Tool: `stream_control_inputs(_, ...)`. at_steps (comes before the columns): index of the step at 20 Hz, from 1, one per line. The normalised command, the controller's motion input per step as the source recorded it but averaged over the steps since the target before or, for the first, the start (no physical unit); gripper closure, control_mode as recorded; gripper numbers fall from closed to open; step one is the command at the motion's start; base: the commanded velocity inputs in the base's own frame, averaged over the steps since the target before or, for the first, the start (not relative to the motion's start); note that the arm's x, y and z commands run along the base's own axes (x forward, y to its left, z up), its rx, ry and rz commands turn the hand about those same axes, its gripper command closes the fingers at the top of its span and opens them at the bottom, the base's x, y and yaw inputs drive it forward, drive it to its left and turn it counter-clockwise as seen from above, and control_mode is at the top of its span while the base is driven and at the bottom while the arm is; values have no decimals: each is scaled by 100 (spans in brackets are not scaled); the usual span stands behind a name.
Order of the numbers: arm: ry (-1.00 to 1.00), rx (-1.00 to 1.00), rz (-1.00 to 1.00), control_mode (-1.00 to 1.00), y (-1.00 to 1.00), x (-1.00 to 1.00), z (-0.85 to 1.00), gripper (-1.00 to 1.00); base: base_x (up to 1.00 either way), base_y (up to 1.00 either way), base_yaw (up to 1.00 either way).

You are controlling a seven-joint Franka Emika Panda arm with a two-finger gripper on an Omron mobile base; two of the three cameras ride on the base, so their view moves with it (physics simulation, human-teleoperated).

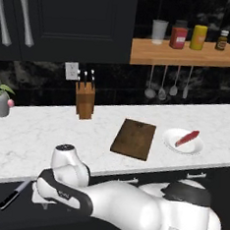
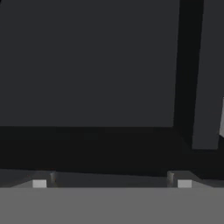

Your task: Pick up the knife from the drawer and place it on the cutting board. Then place the meat from the plate to the cutting board.

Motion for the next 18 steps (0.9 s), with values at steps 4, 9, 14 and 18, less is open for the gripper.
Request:
stream_control_inputs(4, 12, -4, 0, -100, 5, -5, -44, -100, 0, 0, 0)
stream_control_inputs(9, 13, -7, 0, -100, 18, -5, -31, -100, 0, 0, 0)
stream_control_inputs(14, 14, -8, 0, -100, 42, -42, -15, -100, 0, 0, 0)
stream_control_inputs(18, 14, -1, 0, -100, 46, -95, -16, -100, 0, 0, 0)
